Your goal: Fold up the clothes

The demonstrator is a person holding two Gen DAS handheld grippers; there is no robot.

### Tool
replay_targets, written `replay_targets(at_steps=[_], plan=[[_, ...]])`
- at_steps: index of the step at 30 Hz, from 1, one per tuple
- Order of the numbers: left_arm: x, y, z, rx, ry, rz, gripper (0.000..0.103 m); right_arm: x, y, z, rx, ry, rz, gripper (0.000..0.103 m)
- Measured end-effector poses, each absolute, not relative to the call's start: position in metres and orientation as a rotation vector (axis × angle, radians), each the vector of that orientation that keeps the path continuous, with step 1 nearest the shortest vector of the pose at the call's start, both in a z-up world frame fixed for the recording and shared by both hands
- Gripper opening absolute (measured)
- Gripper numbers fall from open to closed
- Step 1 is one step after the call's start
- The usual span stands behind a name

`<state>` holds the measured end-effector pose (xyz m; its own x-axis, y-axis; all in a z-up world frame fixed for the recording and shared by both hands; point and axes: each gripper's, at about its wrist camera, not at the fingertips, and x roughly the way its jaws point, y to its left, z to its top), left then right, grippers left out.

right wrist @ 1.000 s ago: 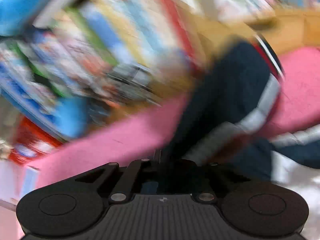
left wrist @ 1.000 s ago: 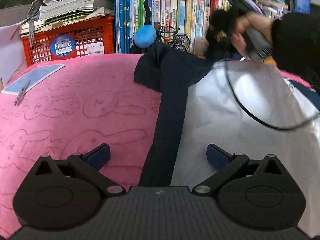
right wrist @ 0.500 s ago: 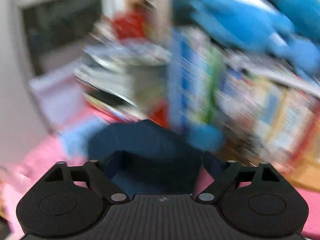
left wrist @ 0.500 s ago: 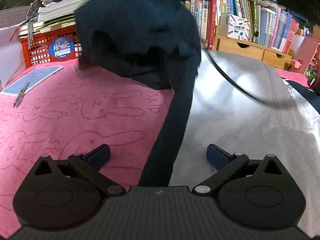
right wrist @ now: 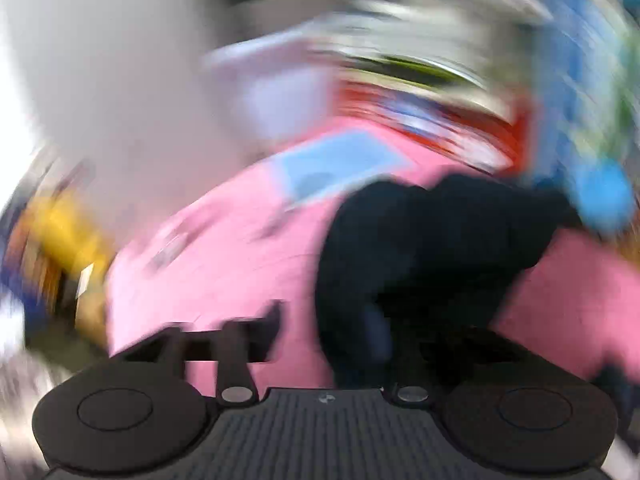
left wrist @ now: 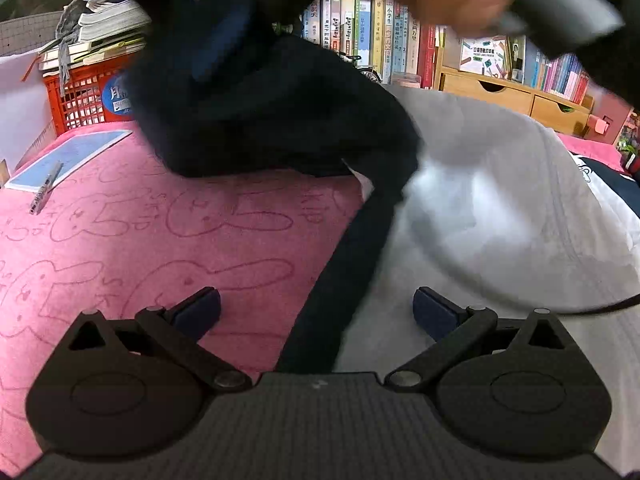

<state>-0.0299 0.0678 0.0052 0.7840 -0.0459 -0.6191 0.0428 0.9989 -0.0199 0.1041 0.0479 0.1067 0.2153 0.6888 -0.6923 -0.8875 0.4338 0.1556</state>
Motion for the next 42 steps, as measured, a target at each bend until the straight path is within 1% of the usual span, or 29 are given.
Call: replay_targets(at_steps=[1,2,4,7,9,10,12,13,14,18,19,20,22,24,26,27,28,30,31,32,33,34,37,40,41,42], plan=[[-0.030,0.069,0.005,-0.006,0.668,-0.049,0.103,0.089,0.040,0.115,-0.352,0.692,1.116,0.080],[-0.030,0.070,0.006,-0.008,0.668,-0.049,0.103,0.085,0.030,0.123,-0.377,0.629,1.080,0.084],[-0.030,0.070,0.006,-0.009,0.668,-0.049,0.103,0.101,0.006,0.125,-0.409,0.573,0.869,0.090],[-0.030,0.071,0.006,-0.008,0.667,-0.049,0.103,0.136,-0.028,0.115,-0.470,0.517,0.471,0.090],[-0.030,0.071,0.006,-0.008,0.667,-0.049,0.103,0.156,-0.032,0.082,-0.579,0.559,0.292,0.083],[-0.030,0.072,0.006,-0.008,0.667,-0.049,0.103,0.161,-0.033,0.064,-0.611,0.604,0.259,0.076],[-0.030,0.072,0.007,-0.008,0.668,-0.049,0.103,0.153,-0.030,0.034,-0.577,0.741,0.382,0.070],[-0.030,0.072,0.007,-0.007,0.668,-0.049,0.103,0.141,-0.025,0.024,-0.562,0.783,0.461,0.062],[-0.030,0.073,0.007,-0.007,0.668,-0.049,0.103,0.127,-0.019,0.017,-0.573,0.809,0.517,0.060],[-0.030,0.074,0.007,-0.007,0.668,-0.049,0.103,0.086,-0.032,0.012,-0.599,0.836,0.693,0.060],[-0.030,0.074,0.007,-0.006,0.668,-0.049,0.103,0.093,-0.049,0.021,-0.544,0.831,0.691,0.067],[-0.030,0.074,0.007,-0.006,0.668,-0.049,0.103,0.100,-0.066,0.031,-0.490,0.825,0.688,0.085],[-0.032,0.074,0.007,-0.006,0.668,-0.049,0.103,0.115,-0.100,0.048,-0.388,0.804,0.653,0.097],[-0.031,0.074,0.007,-0.005,0.669,-0.047,0.103,0.147,-0.132,0.058,-0.338,0.737,0.439,0.097],[-0.031,0.074,0.007,-0.003,0.669,-0.045,0.103,0.185,-0.157,0.053,-0.311,0.737,0.255,0.098],[-0.032,0.074,0.007,-0.002,0.670,-0.045,0.103,0.200,-0.164,0.044,-0.296,0.770,0.216,0.098],[-0.033,0.073,0.007,-0.001,0.670,-0.045,0.103,0.212,-0.168,0.034,-0.274,0.813,0.199,0.101],[-0.033,0.073,0.007,-0.002,0.670,-0.046,0.103,0.226,-0.172,0.012,-0.226,0.891,0.221,0.100],[-0.033,0.073,0.007,-0.002,0.671,-0.045,0.103,0.224,-0.172,0.002,-0.213,0.902,0.250,0.086],[-0.033,0.073,0.008,-0.002,0.671,-0.045,0.103,0.220,-0.173,-0.004,-0.212,0.888,0.238,0.063],[-0.032,0.074,0.008,-0.002,0.671,-0.045,0.103,0.217,-0.172,-0.007,-0.202,0.854,0.196,0.046],[-0.032,0.074,0.009,-0.003,0.671,-0.046,0.103,0.217,-0.173,-0.007,-0.183,0.839,0.170,0.005],[-0.032,0.074,0.009,-0.004,0.671,-0.045,0.103,0.227,-0.187,0.002,-0.070,0.777,0.075,0.006],[-0.032,0.075,0.010,-0.007,0.670,-0.044,0.103,0.248,-0.220,0.022,0.146,0.637,-0.042,0.006],[-0.031,0.075,0.010,-0.007,0.671,-0.041,0.103,0.252,-0.230,0.026,0.211,0.602,-0.069,0.008],[-0.031,0.075,0.010,-0.008,0.673,-0.038,0.103,0.252,-0.235,0.025,0.238,0.611,-0.061,0.010]])
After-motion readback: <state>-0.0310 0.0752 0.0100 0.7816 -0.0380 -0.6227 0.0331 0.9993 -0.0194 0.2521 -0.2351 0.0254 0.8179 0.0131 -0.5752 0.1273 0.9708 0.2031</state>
